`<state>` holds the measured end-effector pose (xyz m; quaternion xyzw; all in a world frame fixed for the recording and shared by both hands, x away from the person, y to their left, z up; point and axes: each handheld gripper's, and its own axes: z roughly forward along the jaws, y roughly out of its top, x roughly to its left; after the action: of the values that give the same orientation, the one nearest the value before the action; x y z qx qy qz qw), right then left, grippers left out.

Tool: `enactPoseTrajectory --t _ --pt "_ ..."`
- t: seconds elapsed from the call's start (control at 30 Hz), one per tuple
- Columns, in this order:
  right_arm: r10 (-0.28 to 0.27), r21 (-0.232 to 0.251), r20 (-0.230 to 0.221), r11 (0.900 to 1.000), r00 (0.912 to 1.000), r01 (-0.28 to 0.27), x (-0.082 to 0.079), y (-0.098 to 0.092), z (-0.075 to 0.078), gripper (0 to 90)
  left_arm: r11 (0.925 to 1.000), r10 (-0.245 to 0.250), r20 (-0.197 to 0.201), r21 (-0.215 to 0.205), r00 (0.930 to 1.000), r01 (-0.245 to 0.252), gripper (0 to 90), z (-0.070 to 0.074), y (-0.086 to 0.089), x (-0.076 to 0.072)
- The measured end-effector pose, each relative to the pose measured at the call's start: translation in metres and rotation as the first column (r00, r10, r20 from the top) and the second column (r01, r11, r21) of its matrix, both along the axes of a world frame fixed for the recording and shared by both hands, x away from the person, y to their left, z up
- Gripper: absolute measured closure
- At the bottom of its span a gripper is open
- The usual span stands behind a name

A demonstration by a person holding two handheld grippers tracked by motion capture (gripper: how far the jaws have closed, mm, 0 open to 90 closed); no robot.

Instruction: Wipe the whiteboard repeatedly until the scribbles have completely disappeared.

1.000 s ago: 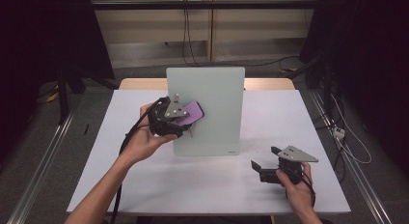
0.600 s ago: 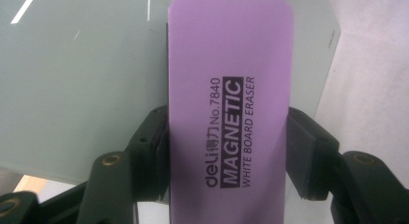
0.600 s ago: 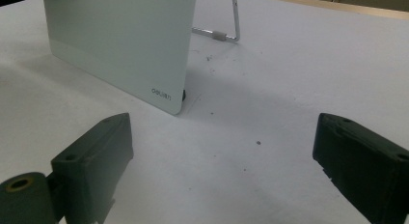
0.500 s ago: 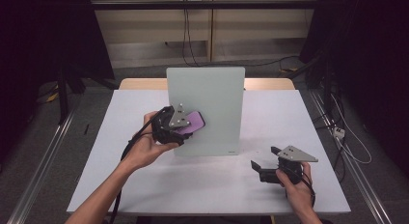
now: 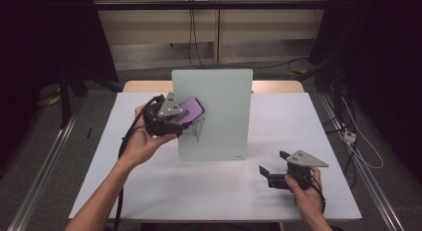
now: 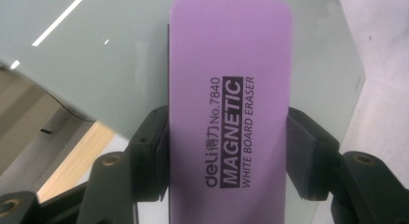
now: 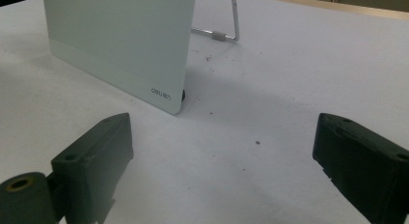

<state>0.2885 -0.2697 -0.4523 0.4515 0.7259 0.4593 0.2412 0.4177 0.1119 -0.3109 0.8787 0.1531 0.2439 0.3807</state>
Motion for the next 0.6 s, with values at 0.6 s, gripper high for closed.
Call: enactPoseTrajectory --t 0.6 --pt "0.003 -0.002 -0.001 1.000 1.0000 -0.003 0.001 0.001 0.000 6.9 0.9986 0.003 0.010 0.053 1.0000 -0.003 41.1 -0.014 -0.011 -0.008"
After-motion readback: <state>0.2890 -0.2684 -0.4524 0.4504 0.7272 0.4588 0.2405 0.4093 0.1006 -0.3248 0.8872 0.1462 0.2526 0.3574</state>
